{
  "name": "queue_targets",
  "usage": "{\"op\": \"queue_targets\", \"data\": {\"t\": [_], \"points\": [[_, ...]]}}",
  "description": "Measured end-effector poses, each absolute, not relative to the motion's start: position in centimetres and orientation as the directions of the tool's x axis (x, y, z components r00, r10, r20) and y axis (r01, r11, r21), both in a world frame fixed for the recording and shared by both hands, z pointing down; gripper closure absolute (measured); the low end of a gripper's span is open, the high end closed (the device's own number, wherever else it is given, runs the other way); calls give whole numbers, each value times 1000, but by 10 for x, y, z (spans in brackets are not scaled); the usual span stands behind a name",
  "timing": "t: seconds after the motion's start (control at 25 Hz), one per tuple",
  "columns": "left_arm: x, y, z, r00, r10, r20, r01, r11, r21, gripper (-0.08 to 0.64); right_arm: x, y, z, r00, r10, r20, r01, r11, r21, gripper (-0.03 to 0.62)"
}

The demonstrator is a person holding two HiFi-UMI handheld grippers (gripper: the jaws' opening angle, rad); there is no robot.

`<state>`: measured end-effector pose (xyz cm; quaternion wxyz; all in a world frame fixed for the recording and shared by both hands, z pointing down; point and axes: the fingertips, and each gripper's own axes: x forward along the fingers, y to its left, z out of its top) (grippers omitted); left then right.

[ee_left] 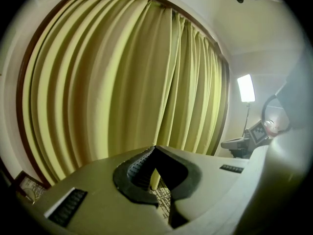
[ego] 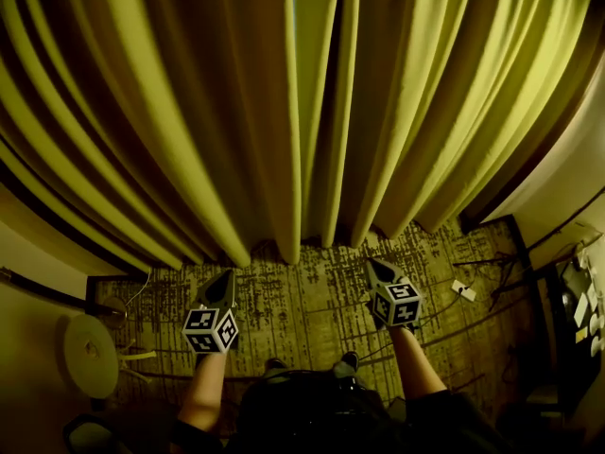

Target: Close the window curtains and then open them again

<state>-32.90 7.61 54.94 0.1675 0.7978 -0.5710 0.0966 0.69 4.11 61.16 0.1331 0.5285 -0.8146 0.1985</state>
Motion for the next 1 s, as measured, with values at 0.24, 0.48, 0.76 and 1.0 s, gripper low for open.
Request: {"op": "queue_targets", "data": {"t": [0.24, 0.48, 0.76, 1.0], "points": [[-358, 67, 543, 386, -861, 330, -923, -358, 144, 560, -47, 38, 599, -396, -832, 389, -918, 361, -162, 591], [-367, 50, 534, 422, -850, 315, -906, -392, 158, 560, -78, 29, 588, -398, -831, 389, -917, 373, -142, 589], [-360, 14, 530, 414, -863, 289, -910, -386, 150, 560, -85, -13, 575, -414, -840, 351, -909, 398, -120, 560], [-321, -30, 518, 429, -860, 276, -903, -406, 139, 560, -80, -85, 513, -436, -873, 219, -900, 424, -99, 536]]}}
